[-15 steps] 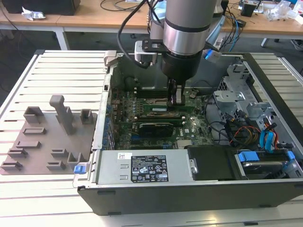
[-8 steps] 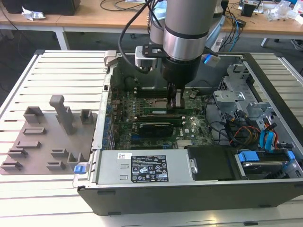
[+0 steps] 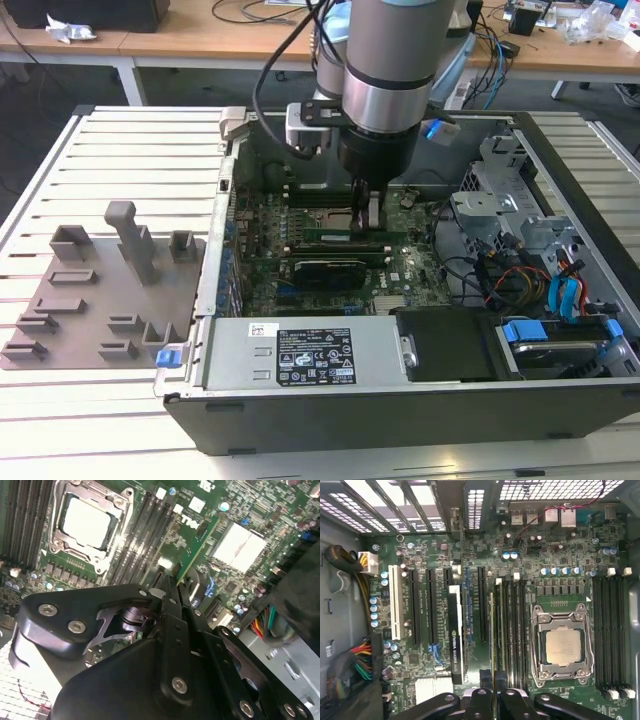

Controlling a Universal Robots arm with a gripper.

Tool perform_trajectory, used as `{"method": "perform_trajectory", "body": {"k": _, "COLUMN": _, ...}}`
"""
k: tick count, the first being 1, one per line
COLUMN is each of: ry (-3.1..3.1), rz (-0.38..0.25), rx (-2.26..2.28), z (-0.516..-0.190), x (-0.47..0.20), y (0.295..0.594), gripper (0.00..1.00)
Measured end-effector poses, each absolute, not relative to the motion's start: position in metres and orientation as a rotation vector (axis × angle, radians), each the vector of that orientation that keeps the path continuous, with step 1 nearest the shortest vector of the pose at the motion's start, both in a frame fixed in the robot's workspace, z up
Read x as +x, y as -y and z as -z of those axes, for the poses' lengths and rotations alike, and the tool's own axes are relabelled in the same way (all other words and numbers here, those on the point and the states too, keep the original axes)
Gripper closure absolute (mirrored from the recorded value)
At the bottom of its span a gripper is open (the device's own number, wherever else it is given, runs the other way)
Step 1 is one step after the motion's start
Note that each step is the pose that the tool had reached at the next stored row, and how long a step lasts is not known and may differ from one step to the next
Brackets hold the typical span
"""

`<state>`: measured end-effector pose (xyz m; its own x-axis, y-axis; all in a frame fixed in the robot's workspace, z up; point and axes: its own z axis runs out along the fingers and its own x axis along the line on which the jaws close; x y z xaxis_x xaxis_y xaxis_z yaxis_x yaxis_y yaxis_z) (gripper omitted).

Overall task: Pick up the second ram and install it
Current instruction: 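Insert the second ram into the second slot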

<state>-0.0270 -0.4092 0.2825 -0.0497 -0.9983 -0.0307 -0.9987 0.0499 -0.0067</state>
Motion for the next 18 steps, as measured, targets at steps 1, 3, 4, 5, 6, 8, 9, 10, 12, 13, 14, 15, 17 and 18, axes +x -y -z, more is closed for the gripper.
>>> {"method": "perform_trajectory", "body": {"k": 1, "ry": -2.256, "rz": -0.026, "rx": -2.146, "z": -0.281, "x": -0.027, "y": 0.405, "gripper": 0.87}}
{"method": "perform_trajectory", "body": {"k": 3, "ry": -2.244, "rz": -0.052, "rx": -2.135, "z": -0.279, "x": -0.027, "y": 0.402, "gripper": 0.87}}
{"method": "perform_trajectory", "body": {"k": 4, "ry": -2.239, "rz": -0.064, "rx": -2.13, "z": -0.278, "x": -0.027, "y": 0.402, "gripper": 0.87}}
{"method": "perform_trajectory", "body": {"k": 5, "ry": -2.234, "rz": -0.073, "rx": -2.126, "z": -0.278, "x": -0.027, "y": 0.402, "gripper": 0.87}}
{"method": "perform_trajectory", "body": {"k": 6, "ry": -2.225, "rz": -0.094, "rx": -2.117, "z": -0.277, "x": -0.027, "y": 0.401, "gripper": 0.87}}
{"method": "perform_trajectory", "body": {"k": 8, "ry": -2.219, "rz": -0.105, "rx": -2.111, "z": -0.274, "x": -0.027, "y": 0.399, "gripper": 0.87}}
{"method": "perform_trajectory", "body": {"k": 9, "ry": -2.219, "rz": -0.106, "rx": -2.111, "z": -0.272, "x": -0.027, "y": 0.399, "gripper": 0.87}}
{"method": "perform_trajectory", "body": {"k": 10, "ry": -2.219, "rz": -0.106, "rx": -2.111, "z": -0.271, "x": -0.027, "y": 0.398, "gripper": 0.87}}
{"method": "perform_trajectory", "body": {"k": 12, "ry": -2.219, "rz": -0.106, "rx": -2.111, "z": -0.267, "x": -0.027, "y": 0.397, "gripper": 0.87}}
{"method": "perform_trajectory", "body": {"k": 13, "ry": -2.219, "rz": -0.106, "rx": -2.111, "z": -0.265, "x": -0.027, "y": 0.396, "gripper": 0.87}}
{"method": "perform_trajectory", "body": {"k": 14, "ry": -2.219, "rz": -0.106, "rx": -2.111, "z": -0.261, "x": -0.027, "y": 0.396, "gripper": 0.87}}
{"method": "perform_trajectory", "body": {"k": 15, "ry": -2.219, "rz": -0.106, "rx": -2.111, "z": -0.259, "x": -0.027, "y": 0.396, "gripper": 0.87}}
{"method": "perform_trajectory", "body": {"k": 17, "ry": -2.219, "rz": -0.106, "rx": -2.111, "z": -0.256, "x": -0.027, "y": 0.395, "gripper": 0.87}}
{"method": "perform_trajectory", "body": {"k": 18, "ry": -2.219, "rz": -0.107, "rx": -2.111, "z": -0.254, "x": -0.027, "y": 0.394, "gripper": 0.87}}
